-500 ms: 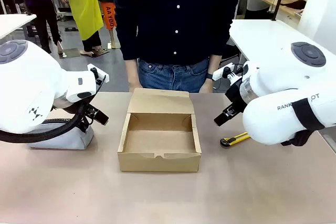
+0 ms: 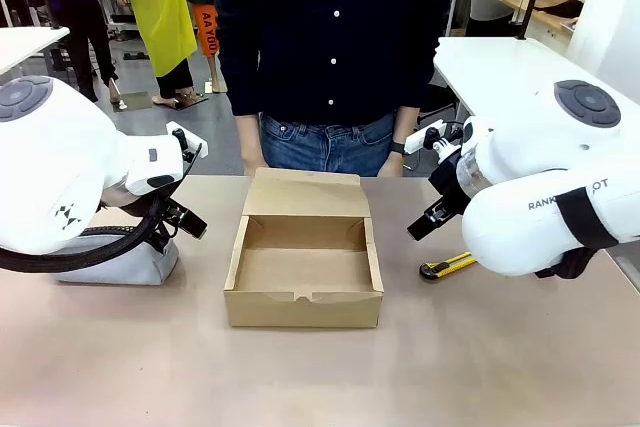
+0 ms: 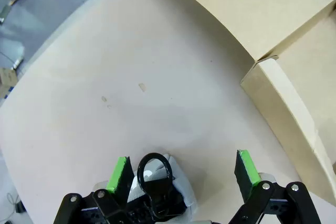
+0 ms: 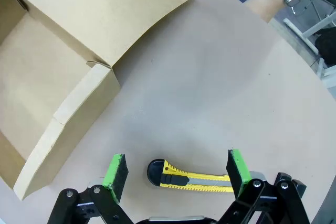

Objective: Pack the items into the box.
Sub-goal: Pick up the item specified by the human and place it in the Mailer Box.

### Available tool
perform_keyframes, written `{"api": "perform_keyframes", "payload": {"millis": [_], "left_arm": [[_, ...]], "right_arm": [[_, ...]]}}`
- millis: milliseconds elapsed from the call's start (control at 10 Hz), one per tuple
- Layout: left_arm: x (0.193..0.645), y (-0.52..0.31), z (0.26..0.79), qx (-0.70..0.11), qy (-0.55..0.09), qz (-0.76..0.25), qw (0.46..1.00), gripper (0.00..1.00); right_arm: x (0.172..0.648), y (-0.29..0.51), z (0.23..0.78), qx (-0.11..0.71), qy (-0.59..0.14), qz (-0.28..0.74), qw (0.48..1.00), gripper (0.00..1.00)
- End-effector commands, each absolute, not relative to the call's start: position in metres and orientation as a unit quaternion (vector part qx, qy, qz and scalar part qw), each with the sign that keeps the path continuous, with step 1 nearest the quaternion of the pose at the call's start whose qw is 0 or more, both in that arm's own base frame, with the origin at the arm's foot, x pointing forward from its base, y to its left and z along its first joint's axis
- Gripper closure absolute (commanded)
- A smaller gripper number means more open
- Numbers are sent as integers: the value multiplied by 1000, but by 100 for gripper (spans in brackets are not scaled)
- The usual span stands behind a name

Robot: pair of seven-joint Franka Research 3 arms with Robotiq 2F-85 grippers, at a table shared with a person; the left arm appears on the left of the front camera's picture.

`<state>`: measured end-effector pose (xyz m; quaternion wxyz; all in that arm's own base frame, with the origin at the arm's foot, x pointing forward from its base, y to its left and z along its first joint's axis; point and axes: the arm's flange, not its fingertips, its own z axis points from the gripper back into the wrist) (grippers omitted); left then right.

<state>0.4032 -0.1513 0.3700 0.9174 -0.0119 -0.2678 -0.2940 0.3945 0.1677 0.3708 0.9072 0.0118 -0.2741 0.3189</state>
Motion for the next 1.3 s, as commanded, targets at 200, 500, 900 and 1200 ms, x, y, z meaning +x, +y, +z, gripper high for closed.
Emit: {"api": "perform_keyframes", "payload": {"millis": [200,500,900,1200], "left_arm": [[403,-151,370,-12,-268,-294,917,0],[403,-151,370,-12,-268,-294,917,0],[403,-151,370,-12,-268,-294,917,0],[380,-145,407,-26,-273,-306,912,0]], "right_arm": [[394,168,371,12,-274,319,907,0],[394,168,371,12,-274,319,907,0],[394,168,371,12,-274,319,907,0],[377,160,412,27,-259,325,909,0]]}}
